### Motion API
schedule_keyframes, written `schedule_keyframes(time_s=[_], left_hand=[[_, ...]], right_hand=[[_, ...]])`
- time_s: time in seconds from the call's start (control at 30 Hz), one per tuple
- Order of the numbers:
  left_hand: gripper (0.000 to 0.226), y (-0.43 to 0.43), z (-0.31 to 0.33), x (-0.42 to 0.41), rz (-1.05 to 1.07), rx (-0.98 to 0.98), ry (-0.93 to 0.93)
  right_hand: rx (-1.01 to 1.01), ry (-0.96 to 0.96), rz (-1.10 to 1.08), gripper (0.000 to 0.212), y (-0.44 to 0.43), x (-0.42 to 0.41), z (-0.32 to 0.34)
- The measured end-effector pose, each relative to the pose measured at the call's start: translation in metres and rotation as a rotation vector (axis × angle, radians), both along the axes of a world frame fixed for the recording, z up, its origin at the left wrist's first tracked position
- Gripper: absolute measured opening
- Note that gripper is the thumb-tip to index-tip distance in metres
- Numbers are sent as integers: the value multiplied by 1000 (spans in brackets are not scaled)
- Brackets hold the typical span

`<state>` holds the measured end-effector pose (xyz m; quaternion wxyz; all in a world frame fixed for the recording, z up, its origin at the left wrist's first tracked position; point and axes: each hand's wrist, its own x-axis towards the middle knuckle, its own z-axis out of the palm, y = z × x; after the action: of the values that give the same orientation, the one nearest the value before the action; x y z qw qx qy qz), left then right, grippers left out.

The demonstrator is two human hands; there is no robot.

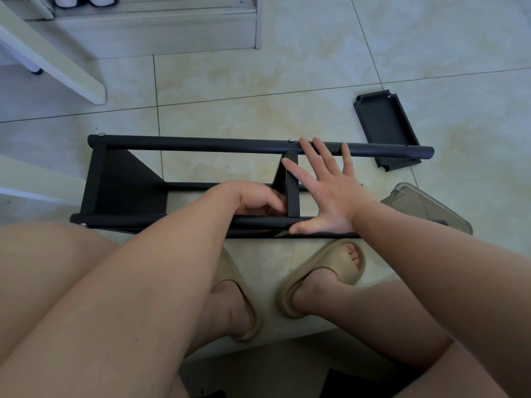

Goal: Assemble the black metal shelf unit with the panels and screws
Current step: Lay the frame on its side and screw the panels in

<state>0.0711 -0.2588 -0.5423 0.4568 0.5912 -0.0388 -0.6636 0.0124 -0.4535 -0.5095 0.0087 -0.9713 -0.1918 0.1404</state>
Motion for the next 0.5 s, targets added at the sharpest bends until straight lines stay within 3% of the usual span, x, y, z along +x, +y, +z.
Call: schedule_keyframes(time_s=[0.27, 0.43, 0.5], left_hand=[[19, -4, -1, 0, -1, 95, -32], [34, -2, 0, 0, -34, 96, -91], [28, -2, 0, 0, -22, 84, -106]], right_hand=[[0, 0, 2, 127, 0, 0, 0], [8, -11, 4, 126, -1, -1, -1], [11, -16, 6, 126, -1, 0, -2]])
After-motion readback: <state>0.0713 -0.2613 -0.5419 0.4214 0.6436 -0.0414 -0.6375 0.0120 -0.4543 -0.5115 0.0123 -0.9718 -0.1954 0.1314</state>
